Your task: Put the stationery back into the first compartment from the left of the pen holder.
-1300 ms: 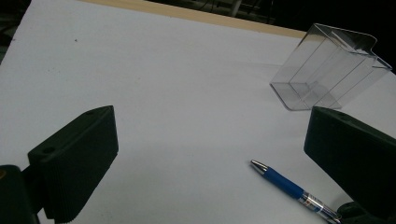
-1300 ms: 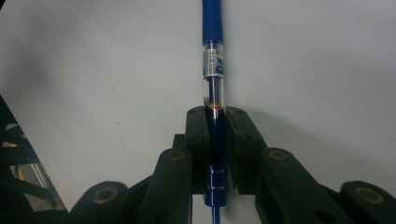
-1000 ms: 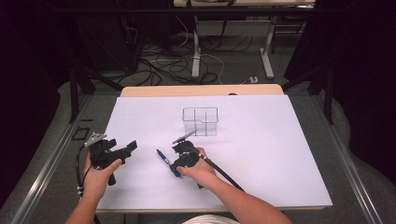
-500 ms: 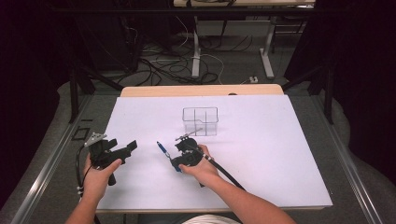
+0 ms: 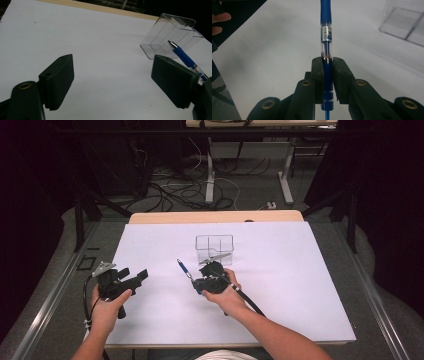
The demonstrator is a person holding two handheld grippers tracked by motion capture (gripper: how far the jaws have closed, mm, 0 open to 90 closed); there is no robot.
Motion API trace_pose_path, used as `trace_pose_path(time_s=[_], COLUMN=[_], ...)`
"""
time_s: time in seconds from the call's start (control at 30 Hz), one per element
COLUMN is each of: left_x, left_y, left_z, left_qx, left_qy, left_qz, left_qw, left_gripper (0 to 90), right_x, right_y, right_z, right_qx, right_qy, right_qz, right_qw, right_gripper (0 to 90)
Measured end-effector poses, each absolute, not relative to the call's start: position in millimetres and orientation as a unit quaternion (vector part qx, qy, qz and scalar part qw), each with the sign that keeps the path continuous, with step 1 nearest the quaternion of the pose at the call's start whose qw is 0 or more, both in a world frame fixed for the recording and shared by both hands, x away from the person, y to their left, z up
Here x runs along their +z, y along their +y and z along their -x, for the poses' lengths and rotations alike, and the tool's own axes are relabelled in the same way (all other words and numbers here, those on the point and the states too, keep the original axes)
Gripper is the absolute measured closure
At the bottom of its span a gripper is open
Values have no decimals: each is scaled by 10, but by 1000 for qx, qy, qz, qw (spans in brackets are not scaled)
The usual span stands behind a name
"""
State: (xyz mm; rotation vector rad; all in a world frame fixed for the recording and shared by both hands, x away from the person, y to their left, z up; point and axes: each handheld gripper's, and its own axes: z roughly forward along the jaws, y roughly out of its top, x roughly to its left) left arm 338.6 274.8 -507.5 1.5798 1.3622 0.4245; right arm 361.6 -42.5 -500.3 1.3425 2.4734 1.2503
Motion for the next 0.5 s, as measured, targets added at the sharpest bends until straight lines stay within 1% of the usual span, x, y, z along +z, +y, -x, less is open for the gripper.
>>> trace_pose_path(time_s=[0.2,0.3,0.4,0.5], left_x=[-5009,-4989,-4964,-4920], left_y=[2666,2617,2577,2518], left_z=[-3389,-3398,-3410,-3422], left_qx=[168,169,167,167], left_qy=[552,552,548,542], left_qz=[-653,-656,-662,-666], left_qw=[490,486,483,484], left_gripper=[255,296,303,305], right_x=[-4938,-4914,-4895,-4877], right_y=[-579,-651,-710,-746], right_z=[-3613,-3624,-3630,-3625], right_qx=[416,423,430,440], right_qy=[796,789,785,779], right_qz=[-437,-441,-442,-439], right_qw=[53,60,65,81], right_gripper=[799,800,800,800])
